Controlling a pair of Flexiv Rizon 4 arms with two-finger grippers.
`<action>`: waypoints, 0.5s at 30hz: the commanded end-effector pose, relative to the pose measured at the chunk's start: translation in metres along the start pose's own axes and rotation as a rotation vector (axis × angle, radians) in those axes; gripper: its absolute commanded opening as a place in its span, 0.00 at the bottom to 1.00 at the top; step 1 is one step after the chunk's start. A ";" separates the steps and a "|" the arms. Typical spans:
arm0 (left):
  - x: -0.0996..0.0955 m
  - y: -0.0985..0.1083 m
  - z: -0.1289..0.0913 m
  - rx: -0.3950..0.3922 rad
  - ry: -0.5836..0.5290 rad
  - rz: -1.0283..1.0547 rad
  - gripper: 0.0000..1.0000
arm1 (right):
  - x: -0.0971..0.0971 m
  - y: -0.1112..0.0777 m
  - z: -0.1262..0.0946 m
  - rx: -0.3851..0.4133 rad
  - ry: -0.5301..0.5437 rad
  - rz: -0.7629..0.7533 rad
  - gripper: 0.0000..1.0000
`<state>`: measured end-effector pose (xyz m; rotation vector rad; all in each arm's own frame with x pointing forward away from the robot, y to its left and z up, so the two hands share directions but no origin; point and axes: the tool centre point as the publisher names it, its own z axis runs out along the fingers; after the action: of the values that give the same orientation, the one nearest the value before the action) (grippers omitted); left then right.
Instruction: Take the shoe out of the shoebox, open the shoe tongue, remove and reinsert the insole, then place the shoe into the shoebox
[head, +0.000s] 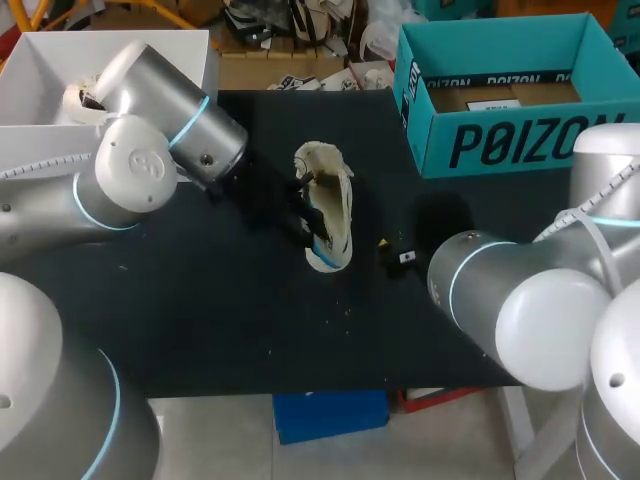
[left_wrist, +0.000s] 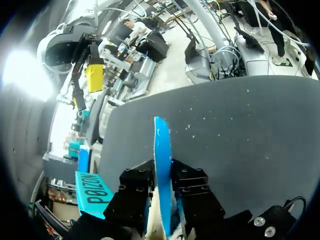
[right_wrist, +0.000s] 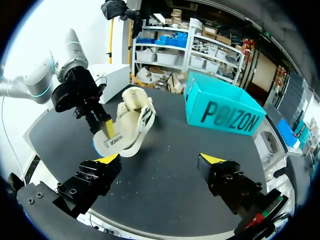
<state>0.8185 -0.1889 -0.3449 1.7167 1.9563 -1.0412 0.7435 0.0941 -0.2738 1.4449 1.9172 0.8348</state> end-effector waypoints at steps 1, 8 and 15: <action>-0.002 0.004 0.001 0.000 0.009 0.000 0.00 | 0.002 -0.001 0.000 -0.002 -0.003 0.002 1.00; -0.005 0.014 0.006 -0.003 -0.009 -0.009 0.00 | 0.002 -0.001 0.000 -0.002 -0.003 0.002 1.00; -0.005 0.034 0.011 -0.030 -0.047 -0.035 0.00 | 0.002 -0.001 0.000 -0.002 -0.003 0.002 1.00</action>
<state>0.8454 -0.1942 -0.3509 1.6412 1.9746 -1.0433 0.7435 0.0942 -0.2738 1.4449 1.9173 0.8348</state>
